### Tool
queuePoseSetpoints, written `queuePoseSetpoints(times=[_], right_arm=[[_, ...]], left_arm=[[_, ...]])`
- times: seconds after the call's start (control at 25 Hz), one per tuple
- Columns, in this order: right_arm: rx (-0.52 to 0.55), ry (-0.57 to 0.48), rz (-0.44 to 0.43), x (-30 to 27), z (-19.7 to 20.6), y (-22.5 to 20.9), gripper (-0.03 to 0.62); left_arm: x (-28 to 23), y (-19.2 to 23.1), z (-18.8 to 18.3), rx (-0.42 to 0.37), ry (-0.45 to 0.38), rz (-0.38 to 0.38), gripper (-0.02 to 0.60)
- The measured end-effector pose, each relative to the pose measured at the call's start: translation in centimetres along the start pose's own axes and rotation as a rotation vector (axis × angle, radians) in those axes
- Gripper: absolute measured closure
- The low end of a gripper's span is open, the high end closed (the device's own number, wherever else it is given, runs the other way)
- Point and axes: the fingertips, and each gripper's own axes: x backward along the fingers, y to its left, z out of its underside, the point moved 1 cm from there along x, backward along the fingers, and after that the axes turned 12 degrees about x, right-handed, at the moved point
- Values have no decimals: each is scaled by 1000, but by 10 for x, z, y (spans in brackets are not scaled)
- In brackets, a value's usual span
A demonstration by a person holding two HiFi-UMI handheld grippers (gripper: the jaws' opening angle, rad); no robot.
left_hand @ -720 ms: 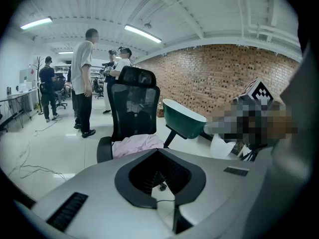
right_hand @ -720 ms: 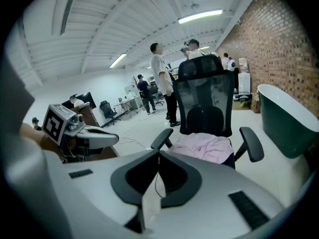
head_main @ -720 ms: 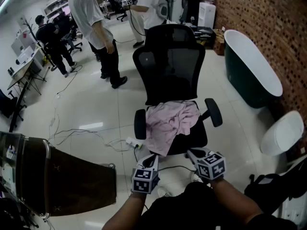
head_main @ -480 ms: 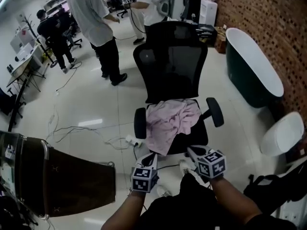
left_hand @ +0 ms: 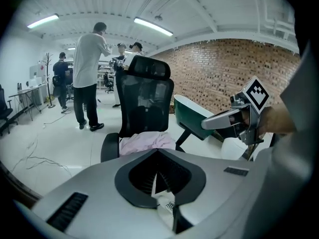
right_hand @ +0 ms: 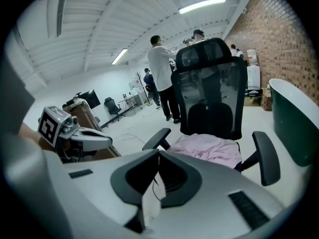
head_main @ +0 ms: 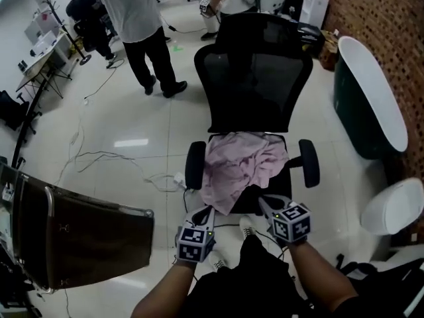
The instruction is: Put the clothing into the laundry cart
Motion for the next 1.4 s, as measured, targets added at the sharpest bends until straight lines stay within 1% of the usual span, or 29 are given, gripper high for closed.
queuePoseSetpoints(times=[0.2,0.44,0.64,1.0,1.4], right_arm=[[24,39,-63,-39,4,-29,577],[35,76,-115,-83,11,-62,577],[45,104,-152,-109,16,-85,577],[80,165,-233,-164,25,-113,577],[130,177,-297,-224,31,-131,571]], left_arm=[[-33,11,-2,35,16,-38,581],[-77,27,7,83,42,-95,581],[-105,33,12,123,53,-124,581],[-152,51,10,213,39,-188,581],[-192,79,20,290,40,-246,581]])
